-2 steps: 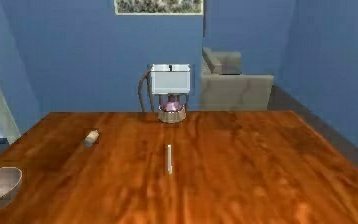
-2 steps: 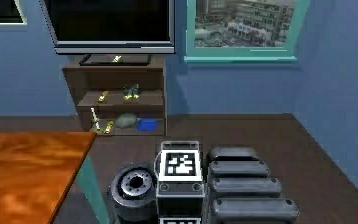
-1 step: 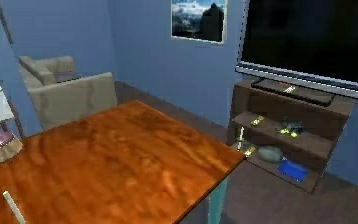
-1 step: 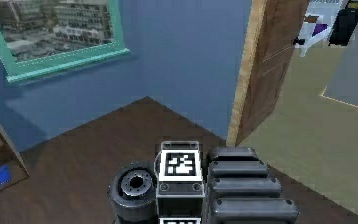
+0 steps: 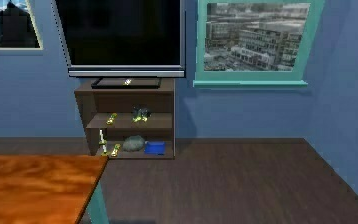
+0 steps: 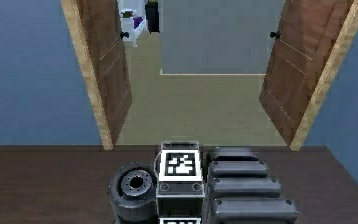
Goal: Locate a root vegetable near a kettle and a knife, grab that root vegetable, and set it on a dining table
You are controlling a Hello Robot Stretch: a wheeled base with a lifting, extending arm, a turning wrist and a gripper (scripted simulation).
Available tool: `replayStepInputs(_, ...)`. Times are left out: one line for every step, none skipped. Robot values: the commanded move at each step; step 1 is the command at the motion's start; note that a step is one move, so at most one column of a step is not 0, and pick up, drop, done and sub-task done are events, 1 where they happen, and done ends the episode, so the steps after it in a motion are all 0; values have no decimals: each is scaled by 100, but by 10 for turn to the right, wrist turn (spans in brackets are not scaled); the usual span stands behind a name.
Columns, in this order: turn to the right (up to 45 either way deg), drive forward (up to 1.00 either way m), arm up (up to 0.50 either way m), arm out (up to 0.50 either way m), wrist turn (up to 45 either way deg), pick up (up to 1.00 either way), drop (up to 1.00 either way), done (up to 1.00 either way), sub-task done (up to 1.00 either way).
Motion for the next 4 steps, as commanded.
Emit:
replayStepInputs(30, 0, 0, 0, 0, 0, 0, 0, 0)
replayStepInputs(-450, 0, 0, 0, 0, 0, 0, 0, 0)
replayStepInputs(-450, 0, 0, 0, 0, 0, 0, 0, 0)
replayStepInputs(-60, 0, 0, 0, 0, 0, 0, 0, 0)
